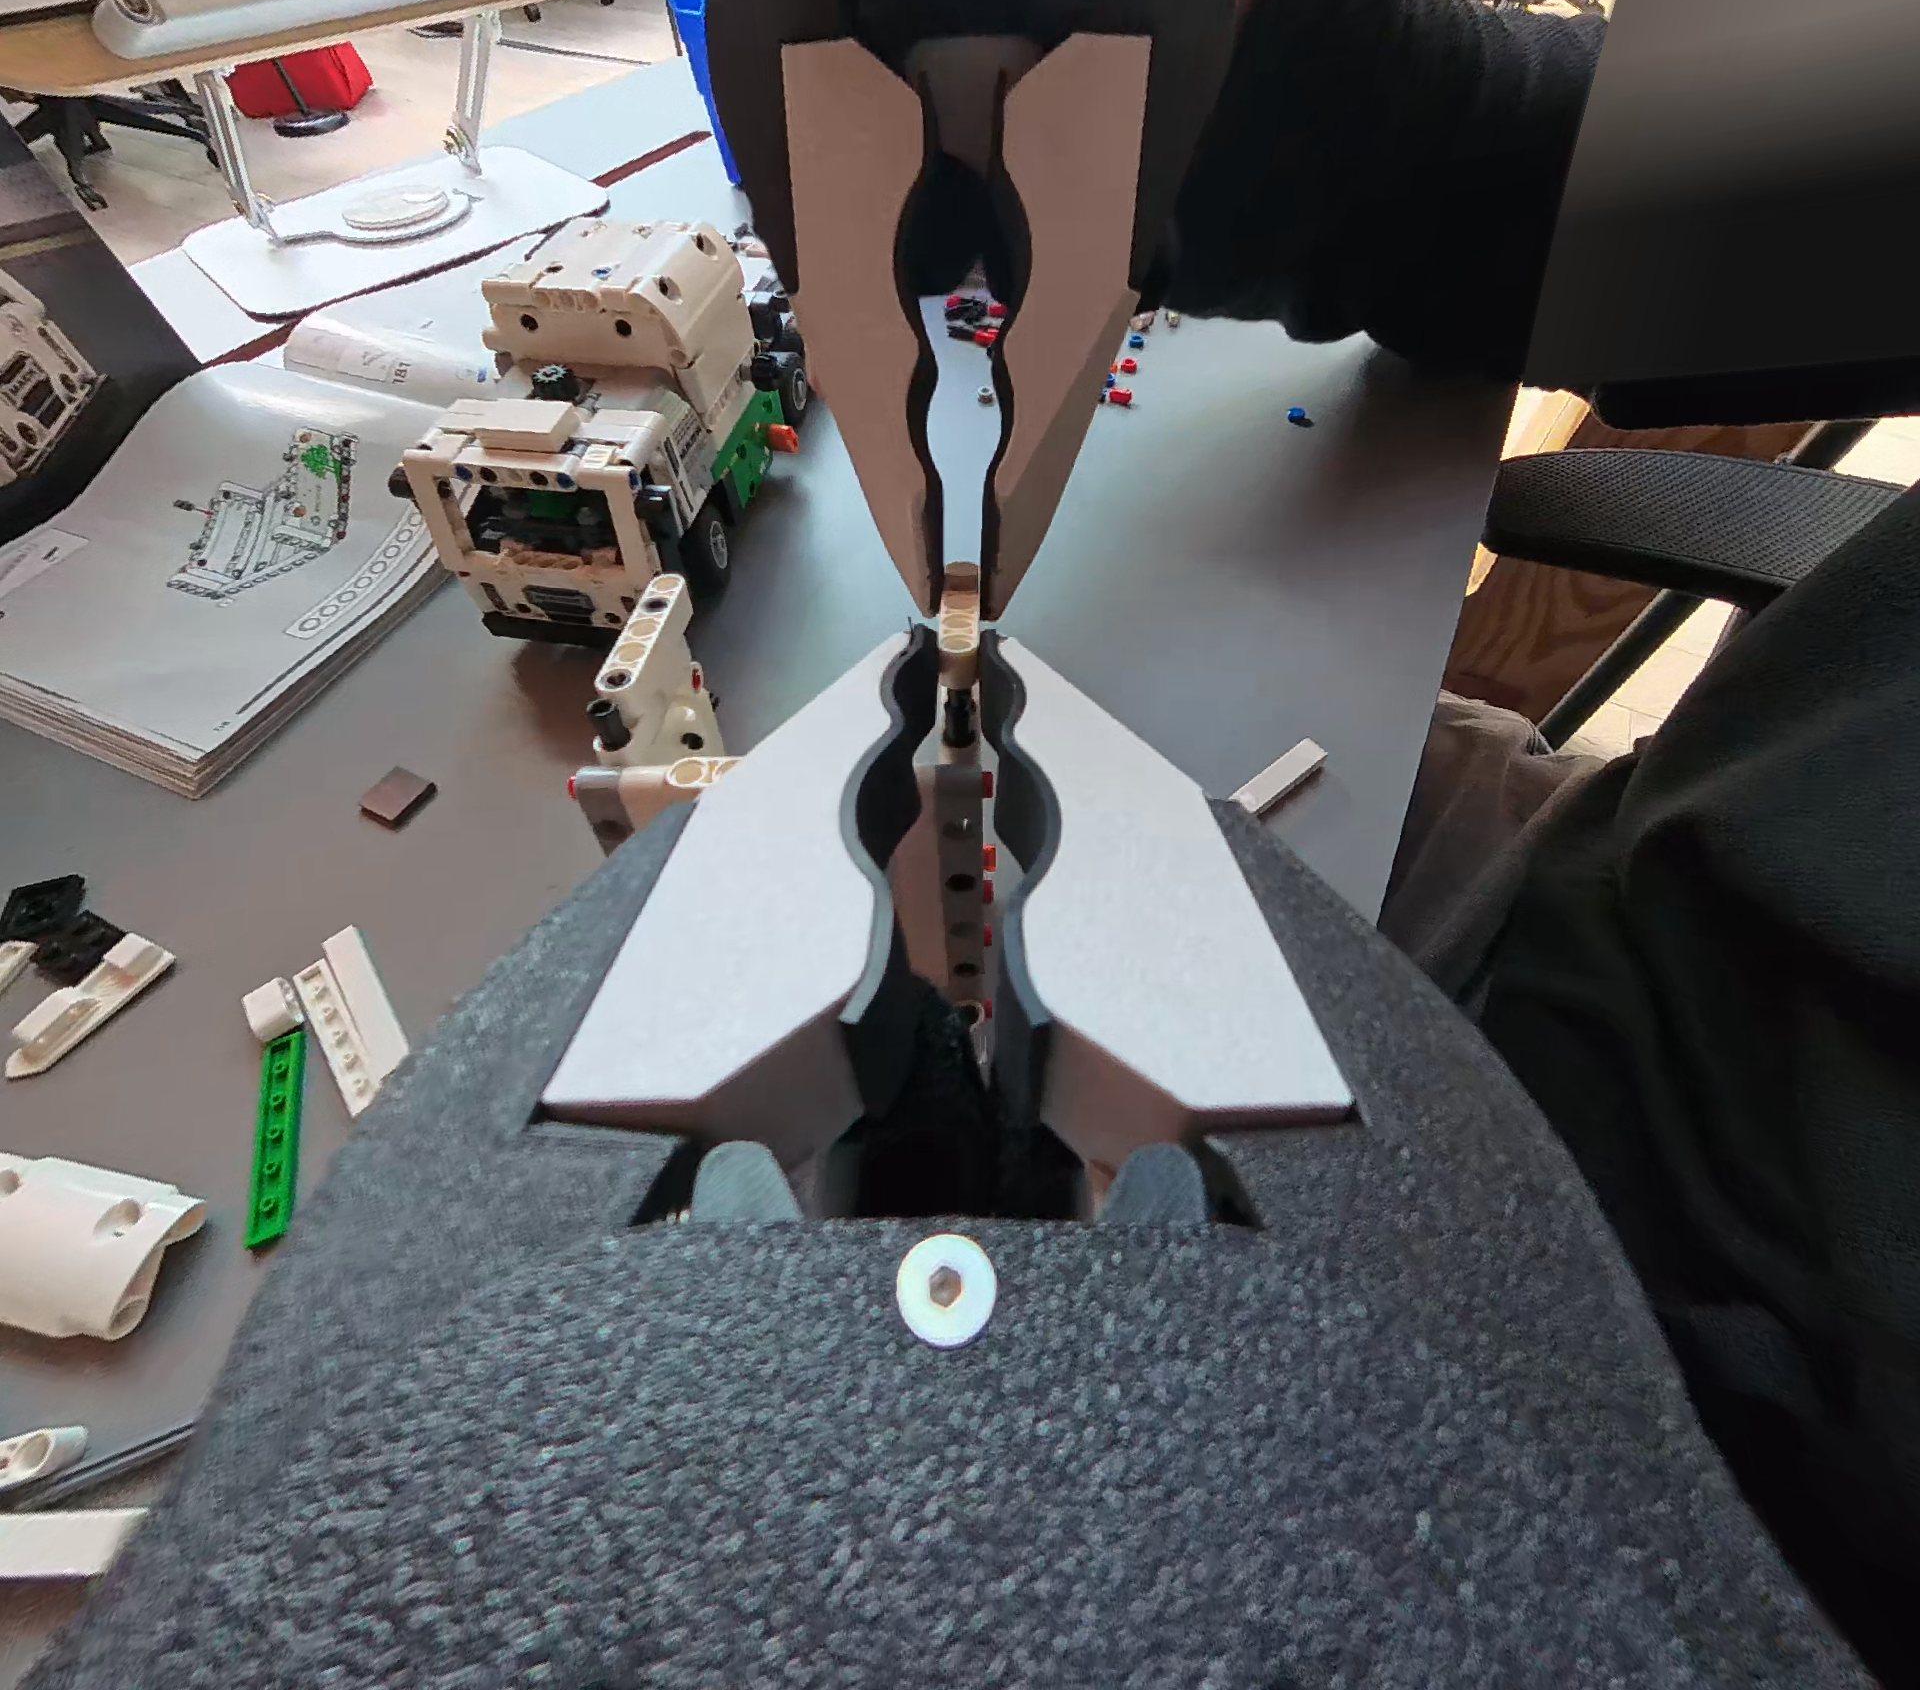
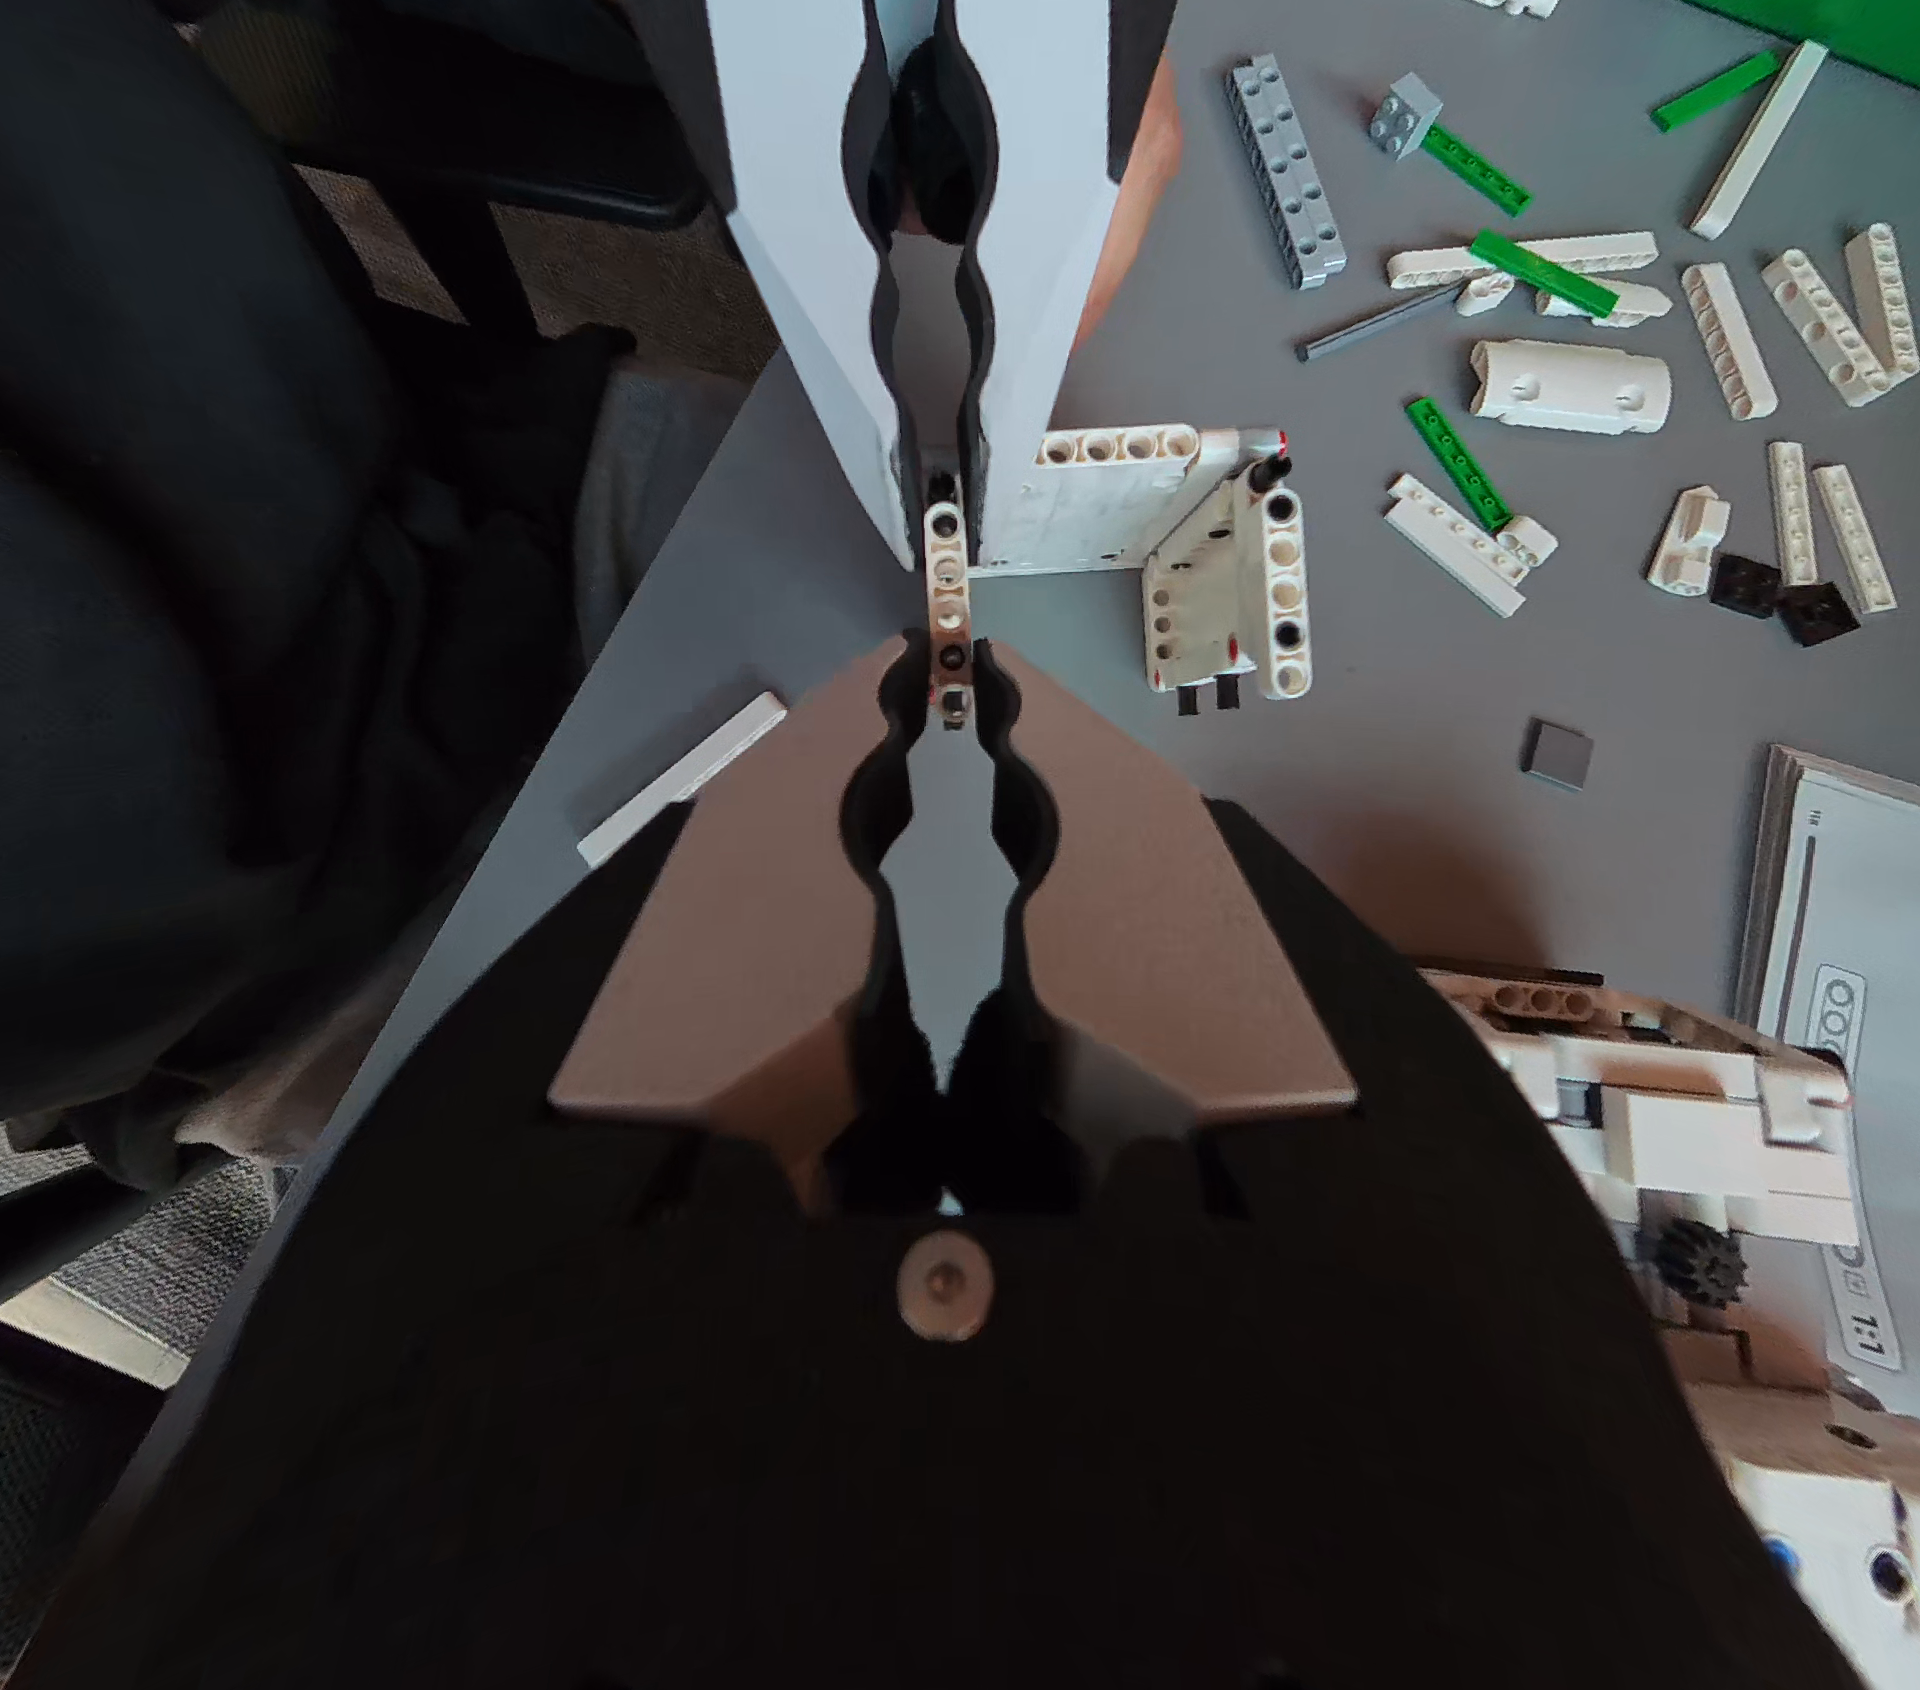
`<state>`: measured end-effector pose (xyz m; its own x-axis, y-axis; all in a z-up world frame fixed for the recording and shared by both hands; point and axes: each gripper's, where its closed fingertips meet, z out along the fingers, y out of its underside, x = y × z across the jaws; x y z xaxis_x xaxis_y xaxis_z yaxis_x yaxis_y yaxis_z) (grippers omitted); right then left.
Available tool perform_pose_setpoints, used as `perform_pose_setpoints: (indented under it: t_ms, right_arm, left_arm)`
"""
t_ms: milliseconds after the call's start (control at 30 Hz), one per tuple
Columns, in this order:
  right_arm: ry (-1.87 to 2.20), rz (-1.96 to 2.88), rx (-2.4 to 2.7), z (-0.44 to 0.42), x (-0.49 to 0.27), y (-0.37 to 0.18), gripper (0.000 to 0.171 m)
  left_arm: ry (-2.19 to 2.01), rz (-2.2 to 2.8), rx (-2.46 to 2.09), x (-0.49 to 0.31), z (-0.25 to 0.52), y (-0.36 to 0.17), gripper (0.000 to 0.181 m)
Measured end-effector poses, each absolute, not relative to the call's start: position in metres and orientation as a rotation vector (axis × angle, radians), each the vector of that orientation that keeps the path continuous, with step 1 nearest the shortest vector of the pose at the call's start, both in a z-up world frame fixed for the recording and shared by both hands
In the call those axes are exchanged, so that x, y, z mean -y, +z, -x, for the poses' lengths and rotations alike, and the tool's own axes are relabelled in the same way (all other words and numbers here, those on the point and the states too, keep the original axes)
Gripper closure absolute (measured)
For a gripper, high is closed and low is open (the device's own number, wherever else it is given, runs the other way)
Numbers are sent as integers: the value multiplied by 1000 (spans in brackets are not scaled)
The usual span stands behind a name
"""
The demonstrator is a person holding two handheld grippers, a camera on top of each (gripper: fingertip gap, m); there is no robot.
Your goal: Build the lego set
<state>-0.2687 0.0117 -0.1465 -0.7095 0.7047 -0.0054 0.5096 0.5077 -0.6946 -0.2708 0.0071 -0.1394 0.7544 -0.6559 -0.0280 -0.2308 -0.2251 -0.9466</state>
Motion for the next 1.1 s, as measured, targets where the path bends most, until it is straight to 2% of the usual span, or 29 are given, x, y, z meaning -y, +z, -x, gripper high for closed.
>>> perform_pose_setpoints:
  t_ms: [67, 233, 367, 467, 567, 633, 1100]
  right_arm:
    - [1006, 988, 2465, 269, -8, -141, 159]
    - [990, 969, 2425, 275, -6, -130, 158]
    - [968, 958, 2441, 278, -3, -137, 157]
    - [981, 964, 2458, 279, 1, -140, 157]
    - [980, 947, 2451, 279, 2, -139, 163]
    - [965, 939, 2445, 280, 1, -140, 166]
    - [800, 1006, 2560, 271, 1, -146, 166]
  left_arm:
    - [-441, 1758, -685, -7, 270, -136, 176]
    - [-358, 1665, -630, 2, 295, -115, 134]
    - [-314, 1813, -619, -8, 316, -151, 90]
    - [-276, 1889, -664, -21, 313, -178, 75]
    - [-293, 1902, -693, -28, 303, -187, 80]
    - [-323, 1885, -707, -28, 297, -188, 94]
    - [-305, 1912, -707, -29, 291, -188, 96]
